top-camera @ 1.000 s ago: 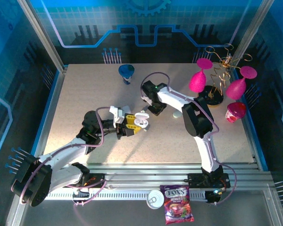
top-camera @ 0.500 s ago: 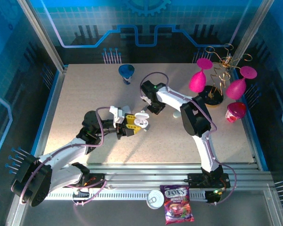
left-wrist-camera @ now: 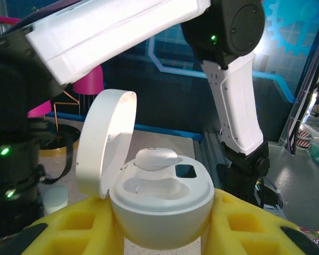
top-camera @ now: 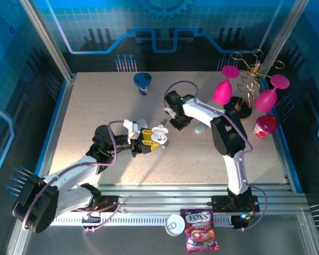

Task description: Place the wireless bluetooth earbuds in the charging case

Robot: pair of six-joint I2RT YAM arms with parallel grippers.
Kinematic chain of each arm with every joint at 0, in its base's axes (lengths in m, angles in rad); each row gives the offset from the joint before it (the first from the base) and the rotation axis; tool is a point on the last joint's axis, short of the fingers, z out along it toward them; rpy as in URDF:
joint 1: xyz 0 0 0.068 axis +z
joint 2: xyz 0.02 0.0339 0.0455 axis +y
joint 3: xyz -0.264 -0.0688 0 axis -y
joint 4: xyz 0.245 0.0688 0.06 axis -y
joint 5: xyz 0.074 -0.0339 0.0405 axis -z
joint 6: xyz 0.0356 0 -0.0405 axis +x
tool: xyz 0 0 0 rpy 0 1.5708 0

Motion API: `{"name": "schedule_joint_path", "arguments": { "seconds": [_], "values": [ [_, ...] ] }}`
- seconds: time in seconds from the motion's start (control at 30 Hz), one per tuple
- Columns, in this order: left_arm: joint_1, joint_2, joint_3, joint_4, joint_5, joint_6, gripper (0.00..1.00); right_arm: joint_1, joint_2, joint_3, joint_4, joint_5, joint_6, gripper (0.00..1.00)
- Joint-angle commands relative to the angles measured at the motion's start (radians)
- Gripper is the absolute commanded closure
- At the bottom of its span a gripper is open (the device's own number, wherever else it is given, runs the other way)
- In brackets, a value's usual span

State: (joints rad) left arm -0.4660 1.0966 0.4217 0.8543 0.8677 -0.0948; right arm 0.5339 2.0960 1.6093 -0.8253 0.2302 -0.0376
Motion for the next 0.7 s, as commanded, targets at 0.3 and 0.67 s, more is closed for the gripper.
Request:
{"name": "schedule_joint_path", "arguments": {
  "seconds": [0.3,0.67],
  "values": [
    [-0.003,0.086,-0.006,0.146,-0.069,0.028,0.72,-0.124,-0.494,-0.32,0.221,-0.482,0.169,0.8],
    [-0.003,0.135,0.001,0.205,-0.303,0.091,0.73,-0.131,-0.783,-0.422,0.36,-0.789,0.289,0.8]
  ]
}}
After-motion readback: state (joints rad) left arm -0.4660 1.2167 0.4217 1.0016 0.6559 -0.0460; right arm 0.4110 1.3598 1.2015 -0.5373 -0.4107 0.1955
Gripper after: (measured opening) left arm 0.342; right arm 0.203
